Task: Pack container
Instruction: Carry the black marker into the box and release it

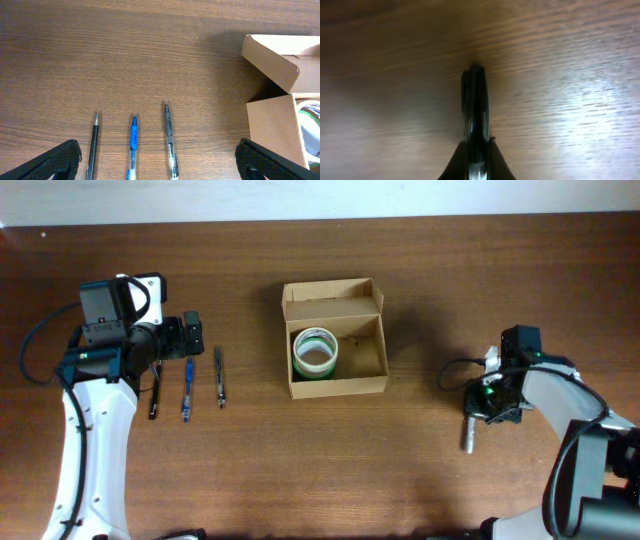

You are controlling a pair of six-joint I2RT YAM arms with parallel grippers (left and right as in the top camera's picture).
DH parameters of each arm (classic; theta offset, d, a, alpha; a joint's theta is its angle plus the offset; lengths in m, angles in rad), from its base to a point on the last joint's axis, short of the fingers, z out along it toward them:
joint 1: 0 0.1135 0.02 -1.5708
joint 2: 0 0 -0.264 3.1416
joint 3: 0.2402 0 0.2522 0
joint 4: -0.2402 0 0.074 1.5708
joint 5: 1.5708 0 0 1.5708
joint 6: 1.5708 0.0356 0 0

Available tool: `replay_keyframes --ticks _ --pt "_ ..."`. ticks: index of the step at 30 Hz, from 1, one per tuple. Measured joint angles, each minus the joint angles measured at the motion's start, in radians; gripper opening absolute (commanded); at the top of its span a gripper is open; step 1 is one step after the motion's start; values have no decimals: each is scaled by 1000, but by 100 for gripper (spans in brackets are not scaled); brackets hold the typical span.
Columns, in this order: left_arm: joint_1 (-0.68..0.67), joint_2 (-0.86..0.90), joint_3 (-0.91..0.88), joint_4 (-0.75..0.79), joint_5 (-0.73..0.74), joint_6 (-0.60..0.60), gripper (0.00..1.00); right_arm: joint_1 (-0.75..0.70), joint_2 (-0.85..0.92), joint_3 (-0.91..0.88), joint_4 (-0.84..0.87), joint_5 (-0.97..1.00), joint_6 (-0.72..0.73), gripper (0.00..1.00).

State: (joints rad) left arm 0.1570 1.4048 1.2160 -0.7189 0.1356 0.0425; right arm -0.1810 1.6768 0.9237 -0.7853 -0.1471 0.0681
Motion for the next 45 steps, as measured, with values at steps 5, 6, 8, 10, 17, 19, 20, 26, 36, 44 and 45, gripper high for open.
replay_keyframes --ticks 5,6,8,10,17,19,20,26,36,44,45 --pt "0 0 0 0 0 0 99 3 -3 246 -178 -91 29 4" --pt "0 0 0 0 0 0 99 5 -5 289 -204 -100 31 4" --pt "0 0 0 -1 0 0 99 19 -14 414 -298 -118 36 4" --pt "0 0 0 0 0 0 99 51 -24 547 -378 -125 36 4" --pt "0 0 0 0 0 0 99 328 -47 1019 -538 -122 -82 4" --pt "0 0 0 0 0 0 99 439 -58 1092 -547 -92 -142 4" --pt "0 0 0 0 0 0 99 489 -64 1112 -546 -69 -175 4" --pt "0 0 0 0 0 0 99 741 -47 1135 -572 36 -416 4" --pt "0 0 0 0 0 0 99 844 249 1134 -565 106 -805 4" --pt "0 0 0 0 0 0 99 834 439 1133 -536 141 -911 4" --pt "0 0 0 0 0 0 99 832 452 1133 -534 143 -922 4"
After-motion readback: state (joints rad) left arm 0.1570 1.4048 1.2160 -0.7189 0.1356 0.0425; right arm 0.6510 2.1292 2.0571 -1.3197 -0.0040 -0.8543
